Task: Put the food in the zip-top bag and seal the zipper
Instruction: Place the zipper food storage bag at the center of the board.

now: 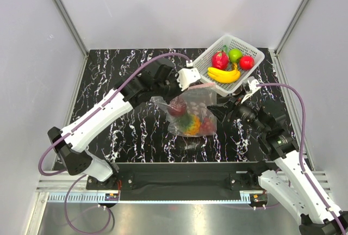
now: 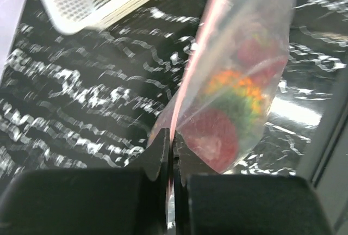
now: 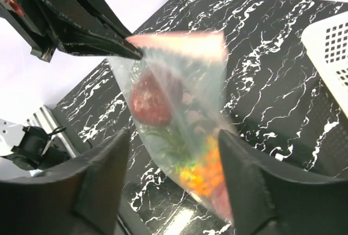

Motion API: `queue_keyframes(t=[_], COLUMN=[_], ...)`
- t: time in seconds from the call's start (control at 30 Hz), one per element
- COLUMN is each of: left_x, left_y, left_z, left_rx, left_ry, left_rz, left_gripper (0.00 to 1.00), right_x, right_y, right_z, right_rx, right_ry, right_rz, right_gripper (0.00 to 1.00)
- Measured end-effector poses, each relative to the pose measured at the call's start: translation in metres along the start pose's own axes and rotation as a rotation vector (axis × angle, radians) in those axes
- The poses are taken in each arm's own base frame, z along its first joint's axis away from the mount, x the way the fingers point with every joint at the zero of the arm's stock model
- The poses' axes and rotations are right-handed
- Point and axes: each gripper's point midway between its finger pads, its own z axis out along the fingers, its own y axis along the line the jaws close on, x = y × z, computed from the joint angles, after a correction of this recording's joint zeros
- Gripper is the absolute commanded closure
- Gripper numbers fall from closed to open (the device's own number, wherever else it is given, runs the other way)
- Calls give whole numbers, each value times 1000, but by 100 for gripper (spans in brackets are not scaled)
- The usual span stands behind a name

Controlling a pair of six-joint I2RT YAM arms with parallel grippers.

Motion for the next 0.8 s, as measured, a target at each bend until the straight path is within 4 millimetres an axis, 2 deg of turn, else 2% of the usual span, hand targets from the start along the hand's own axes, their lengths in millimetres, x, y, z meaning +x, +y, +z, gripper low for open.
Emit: queue_keyframes(t=[0.2, 0.33, 0.37, 0.43, 0.47, 0.53, 0.63, 0.67, 0.73, 0.8], left_x=[-2, -24, -30, -38, -39, -37, -27, -23, -14, -7], left_y=[9, 20, 24, 35, 38, 45, 48, 48, 47, 46], left_z=[-1, 9, 13, 25, 31, 40, 43, 40, 27, 4], left_rx=[-42, -53, -62, -88, -98, -118, -148, -162, -202, -247], left_ry=[-2, -29, -33, -28, -19, 1, 23, 22, 11, -15], left_rz=[0, 9, 13, 33, 36, 29, 15, 8, -14, -46], left_gripper=[100, 98, 73, 42, 34, 27, 14, 12, 2, 1], right_x=[-5, -15, -17, -21, -24, -27, -30, -30, -30, -31], right_y=[-6, -18, -22, -27, -29, -31, -32, -33, -34, -34], right_z=[-1, -10, -15, -23, -27, -35, -41, -42, -44, -47], right_rx=[43, 138, 171, 222, 241, 267, 297, 305, 322, 344], right_ry=[-24, -78, -96, -124, -140, -161, -166, -161, -146, -128], right_rz=[2, 23, 32, 40, 44, 49, 63, 70, 83, 103], right_gripper=[22, 10, 8, 7, 7, 6, 3, 3, 0, 0])
